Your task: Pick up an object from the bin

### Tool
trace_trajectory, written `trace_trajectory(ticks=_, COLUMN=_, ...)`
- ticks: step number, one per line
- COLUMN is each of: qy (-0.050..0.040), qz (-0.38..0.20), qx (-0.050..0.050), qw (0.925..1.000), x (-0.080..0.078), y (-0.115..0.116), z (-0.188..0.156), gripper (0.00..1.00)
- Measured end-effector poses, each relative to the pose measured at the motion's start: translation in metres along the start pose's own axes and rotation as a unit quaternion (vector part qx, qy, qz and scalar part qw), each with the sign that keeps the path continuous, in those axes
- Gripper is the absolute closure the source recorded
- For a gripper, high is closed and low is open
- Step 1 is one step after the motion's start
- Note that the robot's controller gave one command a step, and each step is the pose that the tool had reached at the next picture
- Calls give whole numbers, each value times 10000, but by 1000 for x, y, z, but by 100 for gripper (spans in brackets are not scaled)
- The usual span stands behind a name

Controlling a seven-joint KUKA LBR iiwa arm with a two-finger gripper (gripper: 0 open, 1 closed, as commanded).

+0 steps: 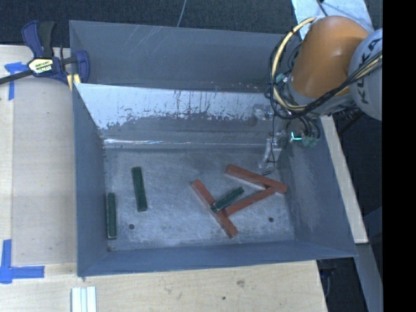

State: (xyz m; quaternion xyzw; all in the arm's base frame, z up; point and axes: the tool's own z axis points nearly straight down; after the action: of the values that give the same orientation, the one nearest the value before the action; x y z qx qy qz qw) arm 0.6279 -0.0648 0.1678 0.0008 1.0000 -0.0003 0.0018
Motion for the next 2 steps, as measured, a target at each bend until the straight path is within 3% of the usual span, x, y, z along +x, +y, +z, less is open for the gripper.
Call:
trace_trajectory(ticks=1, qy=-3, qz=-5, qx=0, qw=10000, x=0, y=0, z=0, gripper=0)
trace_trajectory(ticks=2, qy=-24, qz=-500, qx=2, qw=9987, x=10, y=-2, z=33, gripper=0)
